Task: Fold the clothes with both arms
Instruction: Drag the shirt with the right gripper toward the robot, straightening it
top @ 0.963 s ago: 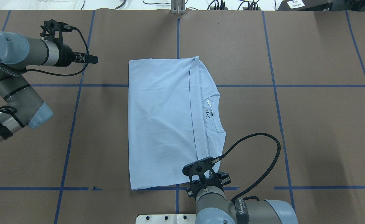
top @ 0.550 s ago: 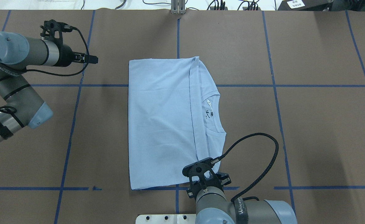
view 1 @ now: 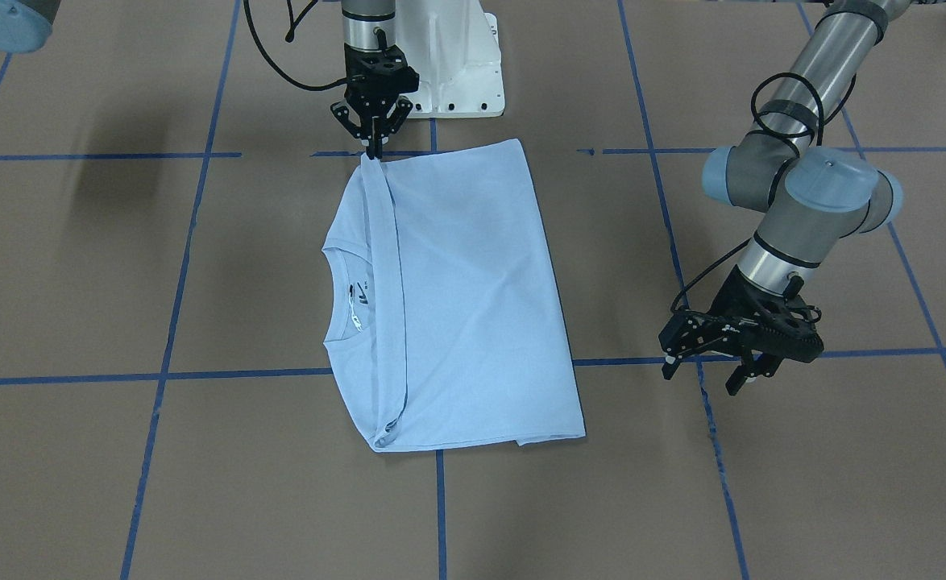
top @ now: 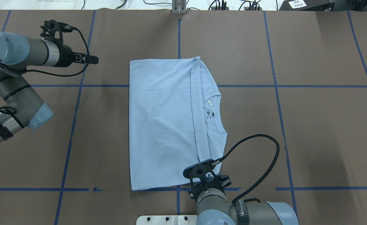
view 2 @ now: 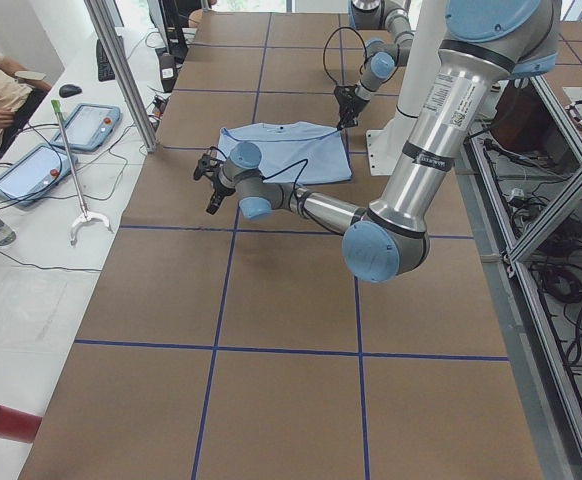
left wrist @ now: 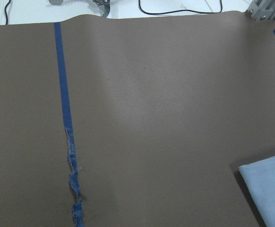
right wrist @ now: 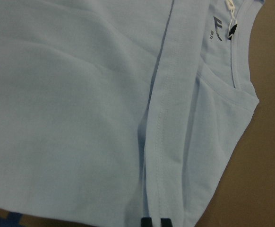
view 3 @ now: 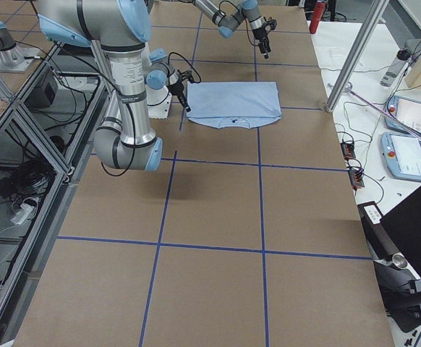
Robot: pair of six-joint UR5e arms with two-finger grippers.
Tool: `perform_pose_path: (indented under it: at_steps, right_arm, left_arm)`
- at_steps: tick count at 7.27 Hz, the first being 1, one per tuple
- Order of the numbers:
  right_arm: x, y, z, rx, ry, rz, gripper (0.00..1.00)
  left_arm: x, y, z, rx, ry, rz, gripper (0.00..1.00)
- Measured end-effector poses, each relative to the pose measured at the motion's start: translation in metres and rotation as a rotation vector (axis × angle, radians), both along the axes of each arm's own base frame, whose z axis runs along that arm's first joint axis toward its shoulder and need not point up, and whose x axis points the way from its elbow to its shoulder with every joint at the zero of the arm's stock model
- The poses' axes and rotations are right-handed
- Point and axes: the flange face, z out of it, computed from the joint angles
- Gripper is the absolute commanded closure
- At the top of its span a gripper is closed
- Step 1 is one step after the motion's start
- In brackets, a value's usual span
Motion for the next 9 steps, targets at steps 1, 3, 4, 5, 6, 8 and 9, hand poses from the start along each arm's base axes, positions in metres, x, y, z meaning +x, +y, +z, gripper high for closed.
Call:
perform_pose_path:
  at_steps: [1,3,4,5,6,8,9]
  right_arm:
    - [0.001,-0.001,-0.001,0.0,-0.002,0.002,1.0]
    - [0.004,-0.005,-0.007,-0.002,-0.017,0.014,1.0]
    - [0.008,-0.014,-0.01,-0.01,-0.027,0.032,1.0]
    - [0.014,-0.025,-0.007,-0.034,-0.032,0.054,1.0]
    - [0.022,-0.033,0.002,-0.077,-0.037,0.089,1.0]
    - [0.042,-0.033,0.034,-0.186,-0.056,0.207,1.0]
    - [0.05,-0.021,0.046,-0.25,-0.083,0.272,1.0]
  left_arm:
    - [0.0,0.0,0.0,0.0,0.0,0.0,0.0]
    - [0.0,0.0,0.0,0.001,0.001,0.0,0.0]
    - [0.0,0.0,-0.001,0.001,0.001,0.0,0.0]
    - [0.0,0.0,-0.001,0.001,0.001,0.0,0.0]
    - [0.0,0.0,-0.001,0.001,0.001,0.0,0.0]
    - [0.0,0.0,0.0,0.0,0.0,0.0,0.0]
    - [0.0,0.0,0.001,-0.001,-0.001,0.0,0.0]
